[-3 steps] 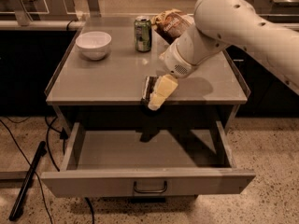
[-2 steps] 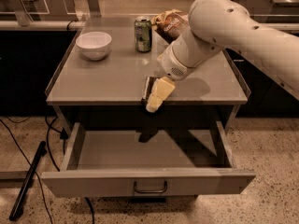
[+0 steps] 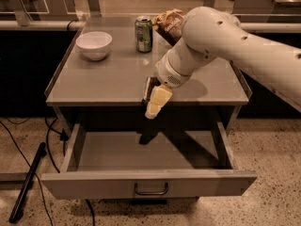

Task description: Place rxbar chocolate into top drawer

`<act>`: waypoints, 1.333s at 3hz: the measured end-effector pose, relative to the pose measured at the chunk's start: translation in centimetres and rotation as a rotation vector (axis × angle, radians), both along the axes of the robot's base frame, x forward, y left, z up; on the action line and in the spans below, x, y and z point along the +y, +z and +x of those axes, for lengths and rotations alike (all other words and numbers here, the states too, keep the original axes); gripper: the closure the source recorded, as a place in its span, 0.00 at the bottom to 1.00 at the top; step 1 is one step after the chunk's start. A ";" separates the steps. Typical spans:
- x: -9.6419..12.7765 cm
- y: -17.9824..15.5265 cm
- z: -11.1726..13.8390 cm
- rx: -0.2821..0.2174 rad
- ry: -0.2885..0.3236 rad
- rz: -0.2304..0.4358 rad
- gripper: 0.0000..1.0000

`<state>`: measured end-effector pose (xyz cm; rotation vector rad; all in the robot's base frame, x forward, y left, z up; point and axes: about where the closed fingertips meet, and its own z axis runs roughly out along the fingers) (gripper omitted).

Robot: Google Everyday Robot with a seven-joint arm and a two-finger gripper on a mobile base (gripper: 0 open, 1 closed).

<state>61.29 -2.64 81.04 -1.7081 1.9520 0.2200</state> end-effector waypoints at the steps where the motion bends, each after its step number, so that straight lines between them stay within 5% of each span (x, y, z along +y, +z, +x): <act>1: -0.1 -0.5 0.2 0.021 0.001 -0.006 0.00; 2: -0.1 -0.8 0.3 0.045 0.001 -0.013 0.00; 4: -0.2 -1.0 0.3 0.059 -0.001 -0.016 0.47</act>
Offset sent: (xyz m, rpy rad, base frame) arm 0.0055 -0.0047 -0.0106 -0.0206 0.0711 -0.0047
